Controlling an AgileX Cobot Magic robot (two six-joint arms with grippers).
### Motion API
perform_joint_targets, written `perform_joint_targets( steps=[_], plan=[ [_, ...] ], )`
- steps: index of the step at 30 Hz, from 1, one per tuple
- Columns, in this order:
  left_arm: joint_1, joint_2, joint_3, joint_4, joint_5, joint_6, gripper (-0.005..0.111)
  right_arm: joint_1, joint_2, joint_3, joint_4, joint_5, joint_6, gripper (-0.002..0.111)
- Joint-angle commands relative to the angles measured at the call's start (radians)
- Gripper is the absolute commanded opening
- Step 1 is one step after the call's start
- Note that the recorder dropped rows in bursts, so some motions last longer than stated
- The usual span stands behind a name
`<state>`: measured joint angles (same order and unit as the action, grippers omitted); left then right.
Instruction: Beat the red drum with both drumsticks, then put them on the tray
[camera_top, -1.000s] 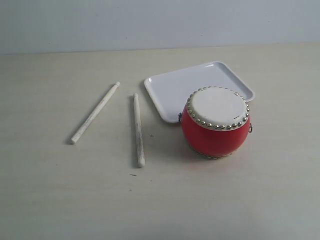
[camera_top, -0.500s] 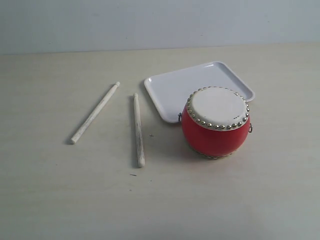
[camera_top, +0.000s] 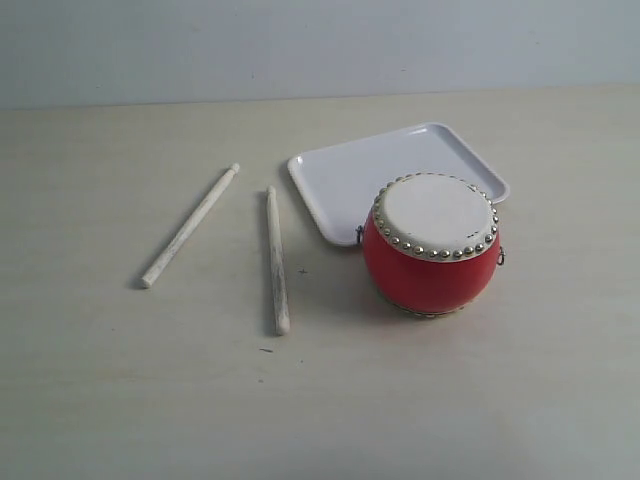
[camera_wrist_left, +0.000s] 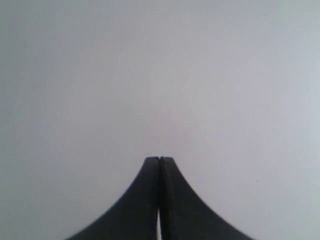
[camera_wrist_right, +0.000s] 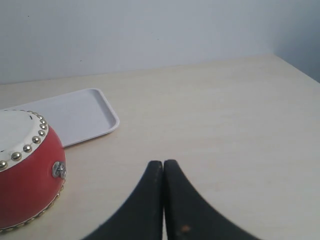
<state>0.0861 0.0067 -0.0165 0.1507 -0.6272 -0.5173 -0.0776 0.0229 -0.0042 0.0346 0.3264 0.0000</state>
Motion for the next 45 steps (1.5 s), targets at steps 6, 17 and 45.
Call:
perform_joint_targets(
  steps=[6,17,45],
  plan=[
    [-0.007,0.411,-0.479,0.544,0.35,-0.304,0.0,-0.005,0.003,0.004,0.004,-0.017,0.0,0.0],
    [-0.016,1.206,-0.896,1.594,0.304,-1.171,0.0,-0.005,0.003,0.004,0.004,-0.017,0.0,0.0],
    [-0.315,1.797,-1.241,0.131,1.424,0.32,0.0,-0.005,0.003,0.004,0.004,-0.017,0.0,0.0]
  ],
)
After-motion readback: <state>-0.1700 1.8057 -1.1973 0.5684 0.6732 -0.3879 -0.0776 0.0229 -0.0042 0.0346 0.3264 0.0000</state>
